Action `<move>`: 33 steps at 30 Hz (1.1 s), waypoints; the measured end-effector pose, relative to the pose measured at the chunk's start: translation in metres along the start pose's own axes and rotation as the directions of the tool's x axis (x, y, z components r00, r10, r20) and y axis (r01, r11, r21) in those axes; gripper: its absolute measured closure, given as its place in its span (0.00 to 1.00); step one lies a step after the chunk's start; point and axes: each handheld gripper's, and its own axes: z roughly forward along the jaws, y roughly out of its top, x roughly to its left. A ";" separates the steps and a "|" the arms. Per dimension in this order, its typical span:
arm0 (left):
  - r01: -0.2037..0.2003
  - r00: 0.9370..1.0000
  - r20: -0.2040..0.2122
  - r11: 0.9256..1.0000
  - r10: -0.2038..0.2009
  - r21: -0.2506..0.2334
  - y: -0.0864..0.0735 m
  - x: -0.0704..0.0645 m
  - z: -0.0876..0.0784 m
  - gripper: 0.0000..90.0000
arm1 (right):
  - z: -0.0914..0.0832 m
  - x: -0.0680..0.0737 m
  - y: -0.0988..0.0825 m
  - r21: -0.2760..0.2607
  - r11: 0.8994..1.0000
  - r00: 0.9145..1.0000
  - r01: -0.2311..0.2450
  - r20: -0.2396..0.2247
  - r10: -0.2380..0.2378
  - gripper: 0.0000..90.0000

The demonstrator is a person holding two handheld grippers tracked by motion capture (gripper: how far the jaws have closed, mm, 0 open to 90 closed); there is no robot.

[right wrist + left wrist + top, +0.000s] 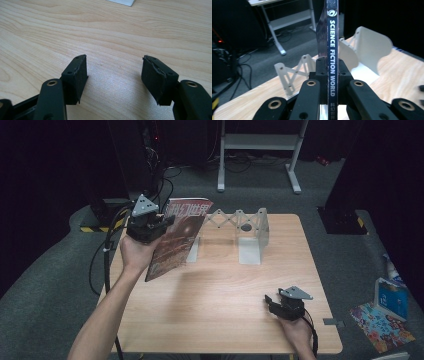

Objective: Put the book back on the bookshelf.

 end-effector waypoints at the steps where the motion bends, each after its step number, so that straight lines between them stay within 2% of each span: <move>1: -0.002 1.000 -0.020 1.000 0.002 0.004 0.000 0.002 0.005 0.94 | 0.000 0.000 0.000 0.000 1.000 1.000 0.000 0.001 0.000 0.41; 8: 0.046 0.996 -0.075 0.999 -0.047 -0.016 0.000 0.008 0.024 0.94 | 0.000 0.000 0.000 -0.001 1.000 1.000 -0.001 0.001 0.001 0.41; 13: 0.068 0.993 -0.099 0.997 -0.071 -0.029 -0.001 0.010 0.037 0.94 | 0.000 0.000 0.000 -0.001 1.000 1.000 -0.001 0.001 0.001 0.41; 17: 0.071 0.990 -0.117 0.997 -0.076 -0.040 -0.002 0.009 0.046 0.94 | 0.000 0.000 0.000 0.000 1.000 1.000 -0.001 0.001 0.001 0.41; 29: 0.076 0.988 -0.129 0.996 -0.082 -0.050 -0.006 0.004 0.076 0.94 | 0.000 0.000 0.000 -0.003 1.000 1.000 0.006 0.001 -0.006 0.41; 33: 0.091 0.987 -0.130 0.994 -0.098 -0.061 -0.007 0.004 0.084 0.94 | 0.000 0.000 0.000 -0.003 1.000 1.000 0.006 0.000 -0.006 0.41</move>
